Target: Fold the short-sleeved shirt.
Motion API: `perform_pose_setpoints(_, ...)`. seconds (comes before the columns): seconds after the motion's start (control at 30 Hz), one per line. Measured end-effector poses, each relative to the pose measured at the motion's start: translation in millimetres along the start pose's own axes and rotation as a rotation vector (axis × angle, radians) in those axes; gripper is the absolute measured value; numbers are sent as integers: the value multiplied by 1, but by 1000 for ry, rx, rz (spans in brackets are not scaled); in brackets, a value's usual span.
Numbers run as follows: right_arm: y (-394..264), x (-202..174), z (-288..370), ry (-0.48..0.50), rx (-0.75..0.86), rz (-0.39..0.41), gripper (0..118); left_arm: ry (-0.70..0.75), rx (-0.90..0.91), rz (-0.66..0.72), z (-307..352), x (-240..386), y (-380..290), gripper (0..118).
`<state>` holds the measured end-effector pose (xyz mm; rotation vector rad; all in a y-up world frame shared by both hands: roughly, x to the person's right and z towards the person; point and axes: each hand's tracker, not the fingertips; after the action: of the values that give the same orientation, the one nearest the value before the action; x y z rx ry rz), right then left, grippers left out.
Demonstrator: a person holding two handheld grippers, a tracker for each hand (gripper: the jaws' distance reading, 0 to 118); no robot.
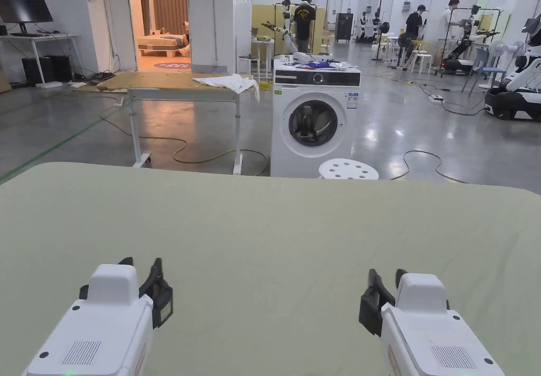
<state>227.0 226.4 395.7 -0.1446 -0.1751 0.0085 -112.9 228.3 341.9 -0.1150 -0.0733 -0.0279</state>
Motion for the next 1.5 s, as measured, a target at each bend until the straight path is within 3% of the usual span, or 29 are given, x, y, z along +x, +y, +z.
perform_pose_setpoints(0.03, -1, 0, -1, -3, -1, 2, 69, -6, -1, 3, -1, -1, 0, 66)
perform_pose_setpoints(0.1, -5, -1, 0, -18, 8, 2, 72, -8, 5, 2, -1, 2, 1, 79)
perform_pose_setpoints(0.17, -6, -1, 0, -31, 21, 10, 76, 5, 28, -18, 0, 2, 3, 82)
perform_pose_setpoints(0.3, -5, 0, 0, -62, 26, -9, 94, 20, 36, -22, -1, 2, 6, 95)
perform_pose_setpoints(0.43, -2, 4, 3, -67, 49, -34, 95, 14, 51, -11, 0, -1, 5, 97)
perform_pose_setpoints(0.57, 3, 1, 1, -88, 55, 10, 100, 23, 55, -25, -1, -1, 4, 112)
perform_pose_setpoints(0.8, 6, 4, -11, -84, -28, -95, 101, 36, 44, -12, -6, -2, 3, 112)
perform_pose_setpoints(0.9, 5, 1, -17, -137, -73, -110, 101, 45, 41, 4, -7, -3, 3, 112)
perform_pose_setpoints(1.13, 7, 0, -18, -111, -107, -133, 101, -5, 46, 15, -7, -5, 4, 113)
perform_pose_setpoints(1.5, 20, -8, -19, -173, -171, -184, 101, 28, 28, 92, -10, -9, 7, 113)
